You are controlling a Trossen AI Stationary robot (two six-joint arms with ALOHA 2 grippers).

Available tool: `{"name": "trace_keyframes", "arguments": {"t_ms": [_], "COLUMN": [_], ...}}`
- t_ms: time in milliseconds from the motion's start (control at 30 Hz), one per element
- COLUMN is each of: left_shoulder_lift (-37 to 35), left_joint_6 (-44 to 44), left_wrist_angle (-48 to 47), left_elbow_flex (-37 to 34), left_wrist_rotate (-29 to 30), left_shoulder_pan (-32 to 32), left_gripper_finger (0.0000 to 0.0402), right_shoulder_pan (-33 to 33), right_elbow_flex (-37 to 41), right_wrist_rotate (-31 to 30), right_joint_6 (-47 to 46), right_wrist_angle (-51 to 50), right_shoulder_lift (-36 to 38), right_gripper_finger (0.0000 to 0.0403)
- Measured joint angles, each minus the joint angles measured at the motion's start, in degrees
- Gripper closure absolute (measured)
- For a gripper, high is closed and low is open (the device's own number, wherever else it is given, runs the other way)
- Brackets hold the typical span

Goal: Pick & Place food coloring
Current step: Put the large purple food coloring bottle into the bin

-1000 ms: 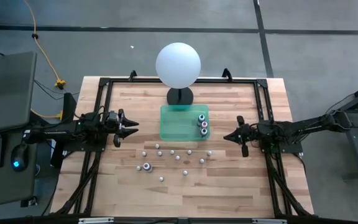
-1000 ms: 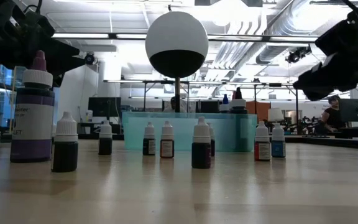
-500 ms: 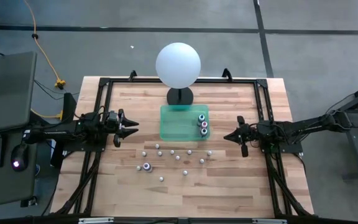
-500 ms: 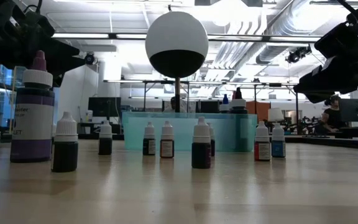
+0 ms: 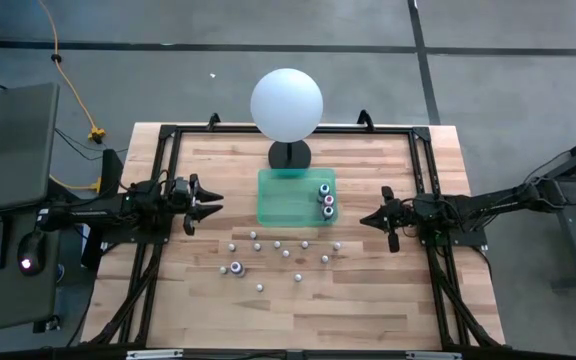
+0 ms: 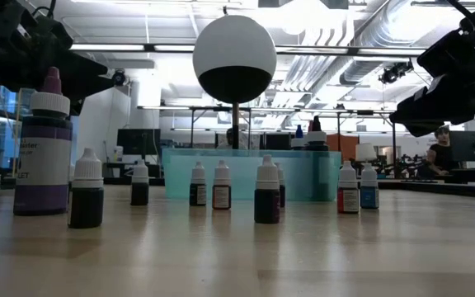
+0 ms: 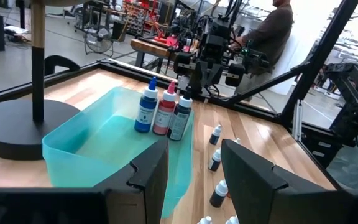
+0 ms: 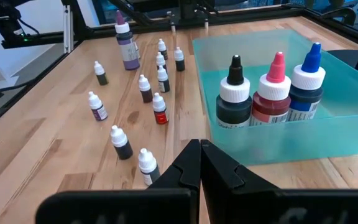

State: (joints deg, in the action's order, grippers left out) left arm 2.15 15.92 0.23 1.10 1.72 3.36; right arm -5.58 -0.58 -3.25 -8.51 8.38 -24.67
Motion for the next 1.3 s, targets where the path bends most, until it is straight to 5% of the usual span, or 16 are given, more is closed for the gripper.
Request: {"name": "trace_keyframes", "arguments": {"t_ms": [333,700,1300], "left_shoulder_lift": [0.0,4.0,46.1], "left_joint_6": [-2.7,-2.2,-10.1], "left_wrist_angle": [-1.8,-19.2,-56.1], "left_elbow_flex": [2.5,22.0,64.2], "left_wrist_rotate": [-1.0,-2.7,-10.9], "left_shoulder_pan": [0.0,0.0,0.0], "left_gripper_finger": [0.0255,0.0255,0.0255], "right_shoulder_pan": [0.0,0.0,0.0], "right_elbow_flex": [0.0,0.0,0.0], "right_wrist_rotate": [0.0,0.0,0.0], "right_joint_6": [0.0,0.0,0.0], "right_wrist_angle": [0.0,0.0,0.0], "right_shoulder_lift": [0.0,0.0,0.0], "right_gripper_finger": [0.0402,0.0402,0.0402]}}
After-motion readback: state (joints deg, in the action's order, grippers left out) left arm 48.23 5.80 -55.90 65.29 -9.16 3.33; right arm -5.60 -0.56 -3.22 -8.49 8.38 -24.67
